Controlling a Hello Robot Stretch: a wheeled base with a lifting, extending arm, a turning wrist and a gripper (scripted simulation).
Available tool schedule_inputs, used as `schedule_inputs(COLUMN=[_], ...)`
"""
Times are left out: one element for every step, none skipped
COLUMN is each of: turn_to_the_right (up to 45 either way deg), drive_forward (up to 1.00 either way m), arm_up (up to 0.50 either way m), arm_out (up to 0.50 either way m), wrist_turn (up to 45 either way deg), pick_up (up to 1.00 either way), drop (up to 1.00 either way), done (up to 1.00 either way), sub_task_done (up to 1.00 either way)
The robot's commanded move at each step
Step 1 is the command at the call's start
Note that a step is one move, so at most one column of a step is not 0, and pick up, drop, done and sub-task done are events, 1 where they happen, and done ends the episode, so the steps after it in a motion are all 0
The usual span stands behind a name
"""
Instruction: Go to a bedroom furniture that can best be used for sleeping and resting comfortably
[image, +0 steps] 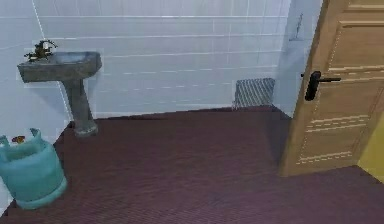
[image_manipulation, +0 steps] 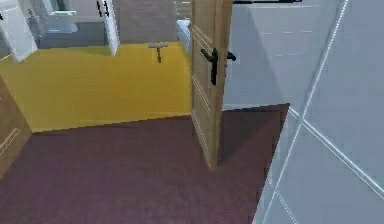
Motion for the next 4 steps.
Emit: schedule_inputs(turn_to_the_right=[0.0,45.0,30.0,0.0], drive_forward=[0.1,0.0,0.0,1.0], arm_up=[0.0,0.0,0.0,0.0], arm_out=[0.0,0.0,0.0,0.0], wrist_turn=[0.0,0.0,0.0,0.0], pick_up=[0.0,0.0,0.0,0.0], drop=[0.0,0.0,0.0,0.0], done=[0.0,0.0,0.0,0.0], sub_task_done=[0.0,0.0,0.0,0.0])
